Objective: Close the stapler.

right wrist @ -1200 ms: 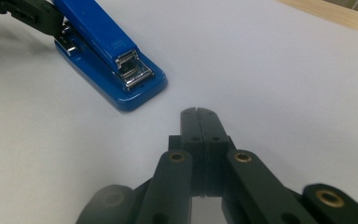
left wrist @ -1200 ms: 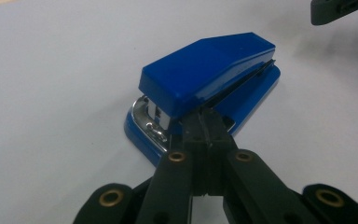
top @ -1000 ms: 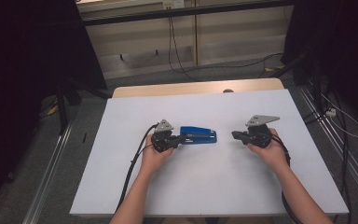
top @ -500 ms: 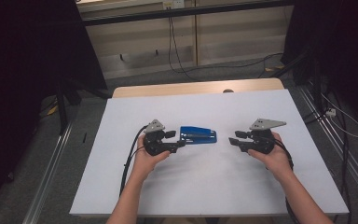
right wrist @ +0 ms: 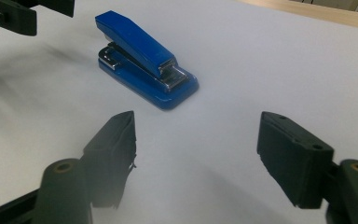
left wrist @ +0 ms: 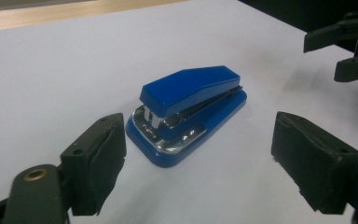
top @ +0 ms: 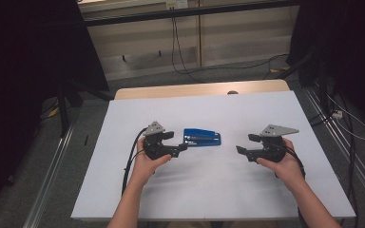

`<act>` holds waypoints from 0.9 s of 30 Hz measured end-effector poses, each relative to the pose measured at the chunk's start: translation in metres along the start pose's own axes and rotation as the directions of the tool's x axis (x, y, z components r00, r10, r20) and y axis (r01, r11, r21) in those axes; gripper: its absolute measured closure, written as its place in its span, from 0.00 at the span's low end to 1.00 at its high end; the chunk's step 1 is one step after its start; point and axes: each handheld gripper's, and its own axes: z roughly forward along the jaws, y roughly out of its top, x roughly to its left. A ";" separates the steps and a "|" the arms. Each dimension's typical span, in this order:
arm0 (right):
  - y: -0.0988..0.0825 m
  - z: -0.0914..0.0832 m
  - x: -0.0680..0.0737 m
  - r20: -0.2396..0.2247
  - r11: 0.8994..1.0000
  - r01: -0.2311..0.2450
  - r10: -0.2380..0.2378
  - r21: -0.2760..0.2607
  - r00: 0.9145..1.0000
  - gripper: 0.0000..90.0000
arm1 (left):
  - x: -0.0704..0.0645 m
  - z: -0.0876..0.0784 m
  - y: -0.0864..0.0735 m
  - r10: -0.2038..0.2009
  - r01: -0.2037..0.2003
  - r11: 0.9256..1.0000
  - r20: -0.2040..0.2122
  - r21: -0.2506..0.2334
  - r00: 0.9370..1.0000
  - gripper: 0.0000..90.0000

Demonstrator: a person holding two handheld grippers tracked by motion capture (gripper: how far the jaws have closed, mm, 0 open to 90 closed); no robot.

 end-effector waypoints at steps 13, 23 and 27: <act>-0.015 -0.025 0.009 0.023 1.000 -0.002 0.002 -0.007 1.000 0.21 | -0.003 -0.027 -0.009 0.014 -0.014 1.000 -0.006 -0.020 1.000 0.11; -0.024 -0.039 0.015 0.031 1.000 0.008 -0.007 -0.009 0.999 0.20 | -0.002 -0.048 -0.019 0.024 -0.025 0.999 -0.026 -0.026 0.999 0.10; -0.028 -0.042 0.016 0.031 1.000 0.011 -0.011 0.002 0.999 0.19 | -0.001 -0.056 -0.024 0.026 -0.026 0.999 -0.036 -0.022 0.999 0.10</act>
